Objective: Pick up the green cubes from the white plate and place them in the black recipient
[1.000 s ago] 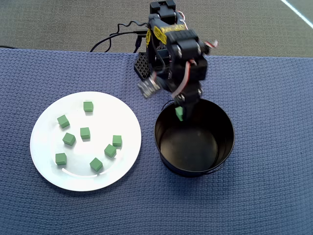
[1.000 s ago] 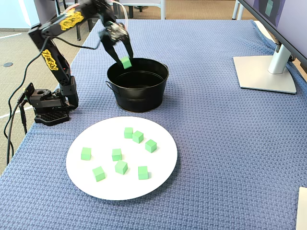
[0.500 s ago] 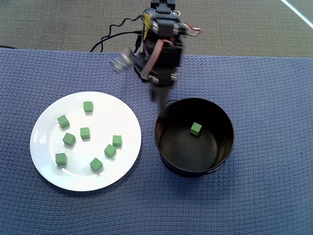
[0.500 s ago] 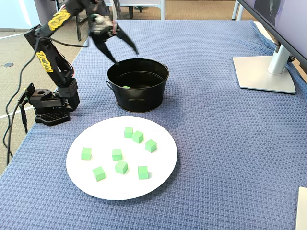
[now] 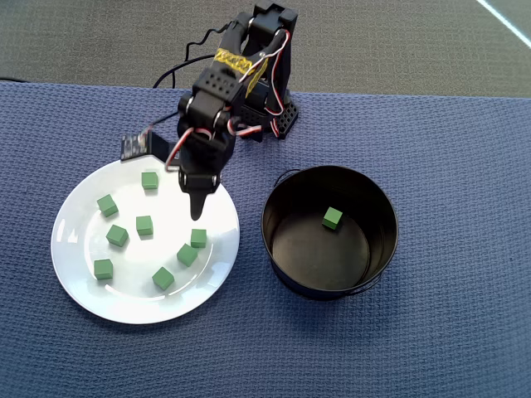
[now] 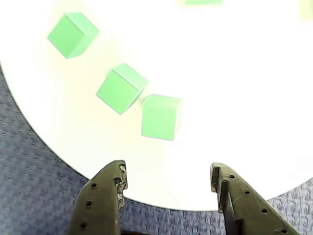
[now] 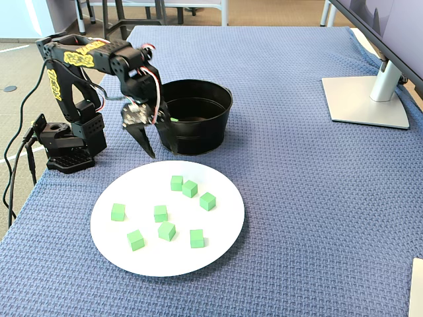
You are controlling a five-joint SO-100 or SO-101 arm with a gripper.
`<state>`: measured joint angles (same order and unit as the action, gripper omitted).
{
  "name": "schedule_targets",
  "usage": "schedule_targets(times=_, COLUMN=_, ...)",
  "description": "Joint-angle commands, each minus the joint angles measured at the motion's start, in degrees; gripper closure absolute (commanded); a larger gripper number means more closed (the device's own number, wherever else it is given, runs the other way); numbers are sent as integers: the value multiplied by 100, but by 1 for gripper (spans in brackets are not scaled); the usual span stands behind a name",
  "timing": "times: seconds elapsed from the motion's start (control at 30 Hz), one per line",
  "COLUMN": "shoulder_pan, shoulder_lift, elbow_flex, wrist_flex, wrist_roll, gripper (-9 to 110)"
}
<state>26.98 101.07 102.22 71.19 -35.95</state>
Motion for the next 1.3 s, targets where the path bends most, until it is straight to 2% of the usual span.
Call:
schedule_targets(times=0.0, shoulder_pan=132, shoulder_lift=-413, elbow_flex=-176, wrist_flex=-255, wrist_roll=-141, gripper=87)
schedule_targets(times=0.23, shoulder_pan=202, shoulder_lift=-1020, elbow_flex=-158, wrist_flex=-729, wrist_roll=-44, gripper=81)
schedule_targets(times=0.4, shoulder_pan=193, shoulder_lift=-1292, elbow_flex=-193, wrist_flex=-896, wrist_roll=237, gripper=83)
schedule_targets(times=1.27, shoulder_pan=-158, shoulder_lift=-1723, elbow_flex=26, wrist_flex=-1195, wrist_roll=-62, gripper=85)
